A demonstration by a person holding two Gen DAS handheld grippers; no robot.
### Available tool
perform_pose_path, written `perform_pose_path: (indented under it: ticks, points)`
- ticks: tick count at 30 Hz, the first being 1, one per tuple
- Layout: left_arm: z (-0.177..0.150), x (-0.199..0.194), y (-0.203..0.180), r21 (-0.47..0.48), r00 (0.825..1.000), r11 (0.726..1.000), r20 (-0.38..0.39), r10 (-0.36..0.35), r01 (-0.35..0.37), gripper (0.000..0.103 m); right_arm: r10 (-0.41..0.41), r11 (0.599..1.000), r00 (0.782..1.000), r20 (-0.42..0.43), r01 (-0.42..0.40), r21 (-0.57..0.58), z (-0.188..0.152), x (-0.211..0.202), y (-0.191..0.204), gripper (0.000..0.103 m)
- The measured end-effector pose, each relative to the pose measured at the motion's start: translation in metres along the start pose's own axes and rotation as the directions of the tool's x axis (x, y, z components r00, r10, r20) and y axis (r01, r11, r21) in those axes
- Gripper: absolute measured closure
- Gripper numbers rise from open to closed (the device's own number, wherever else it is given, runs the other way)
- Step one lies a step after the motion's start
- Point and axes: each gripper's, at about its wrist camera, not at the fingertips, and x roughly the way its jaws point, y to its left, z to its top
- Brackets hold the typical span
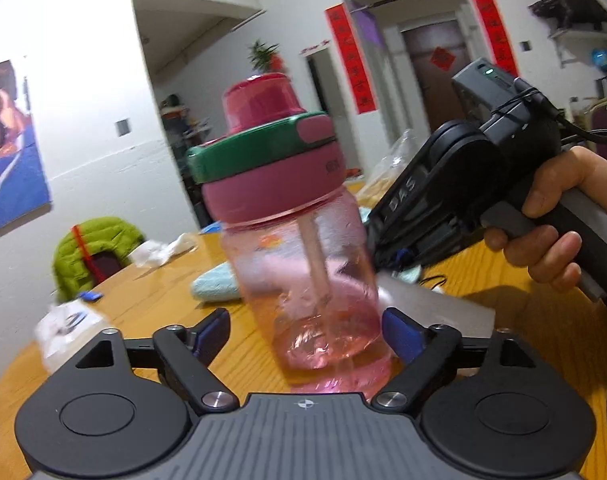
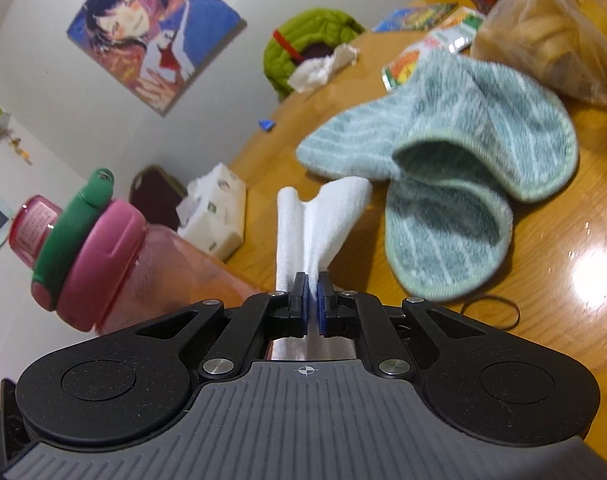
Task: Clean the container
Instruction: 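Hold the bottle with the left tool while the right tool wipes its side again, then hold the bottle with the left tool while the right tool keeps wiping its body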
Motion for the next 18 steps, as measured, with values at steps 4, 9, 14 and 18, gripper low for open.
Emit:
perform_pose_path:
  ticks: [4,9,14,18]
  points:
    - [0.002,-0.015,-0.001,-0.017,0.998,0.998,-0.008,-0.061,0.061,0.021,0.070,0.997,0.993,0.096,-0.073,0.028,0.000,-0.015,-0.001,0.092]
    - [0.001,-0.020,-0.013,0.022,0.991,0.991,0.008,-0.132,0.131,0.027,0.188,0.970,0.972,0.142,-0.206,0.128,0.002,-0.012,-0.012,0.092]
    - [-0.002,-0.010,-0.015,0.039,0.996,0.996,0.014,-0.084,0.083,0.029,0.191,0.975,0.979,0.066,-0.197,0.105,0.001,0.008,-0.005,0.094]
    - [-0.001,-0.002,-0.006,0.036,0.999,0.998,0.016,-0.047,0.047,0.028,0.113,0.991,0.993,-0.023,-0.111,0.074,0.001,0.009,-0.001,0.094]
